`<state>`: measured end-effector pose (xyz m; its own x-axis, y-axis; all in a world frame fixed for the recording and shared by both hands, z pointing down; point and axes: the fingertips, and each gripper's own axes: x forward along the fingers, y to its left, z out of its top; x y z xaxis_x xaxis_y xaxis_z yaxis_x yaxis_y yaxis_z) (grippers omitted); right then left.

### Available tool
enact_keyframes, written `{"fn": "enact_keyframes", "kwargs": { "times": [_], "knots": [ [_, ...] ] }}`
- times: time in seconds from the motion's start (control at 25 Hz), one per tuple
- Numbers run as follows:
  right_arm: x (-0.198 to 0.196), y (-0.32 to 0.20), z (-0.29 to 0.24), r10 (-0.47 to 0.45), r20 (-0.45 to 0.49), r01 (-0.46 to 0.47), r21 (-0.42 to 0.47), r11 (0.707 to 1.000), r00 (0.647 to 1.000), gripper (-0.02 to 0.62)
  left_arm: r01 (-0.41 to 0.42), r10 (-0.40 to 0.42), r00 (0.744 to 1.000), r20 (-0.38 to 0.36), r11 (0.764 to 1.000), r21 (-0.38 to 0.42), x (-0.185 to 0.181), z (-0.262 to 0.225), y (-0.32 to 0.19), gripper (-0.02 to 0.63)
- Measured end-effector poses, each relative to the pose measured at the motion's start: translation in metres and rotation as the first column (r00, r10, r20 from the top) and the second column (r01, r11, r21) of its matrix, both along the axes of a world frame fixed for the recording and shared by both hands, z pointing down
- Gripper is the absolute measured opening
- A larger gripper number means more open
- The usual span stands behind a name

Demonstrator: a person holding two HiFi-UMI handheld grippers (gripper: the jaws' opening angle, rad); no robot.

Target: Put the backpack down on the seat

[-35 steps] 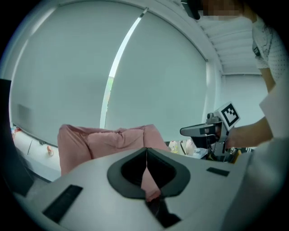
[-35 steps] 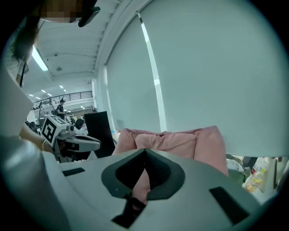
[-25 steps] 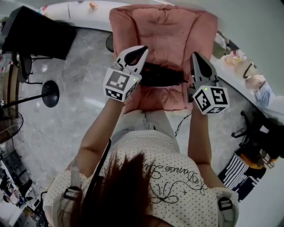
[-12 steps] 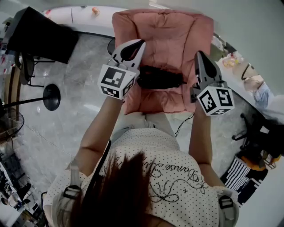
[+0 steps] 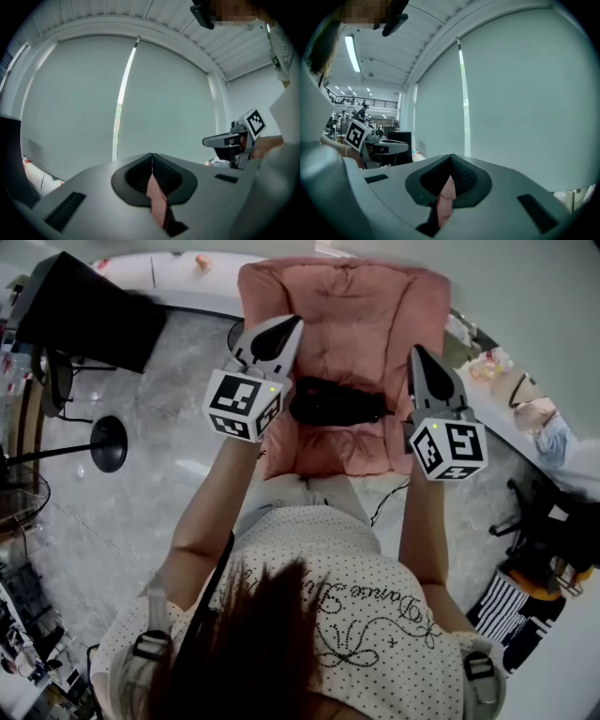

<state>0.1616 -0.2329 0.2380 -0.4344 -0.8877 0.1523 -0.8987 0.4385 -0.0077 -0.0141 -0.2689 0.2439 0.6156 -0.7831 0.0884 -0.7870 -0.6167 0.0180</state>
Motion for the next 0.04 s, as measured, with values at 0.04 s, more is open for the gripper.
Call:
{"fn": "enact_keyframes", "kwargs": {
  "times": [0.04],
  "knots": [
    [-0.0013, 0.0003, -0.0007, 0.000, -0.006, 0.000, 0.004, 1.000, 1.000, 0.011, 0.002, -0.002, 1.000, 0.001, 1.000, 0.002, -0.0016, -0.0001, 0.0002, 0.005]
  ]
}}
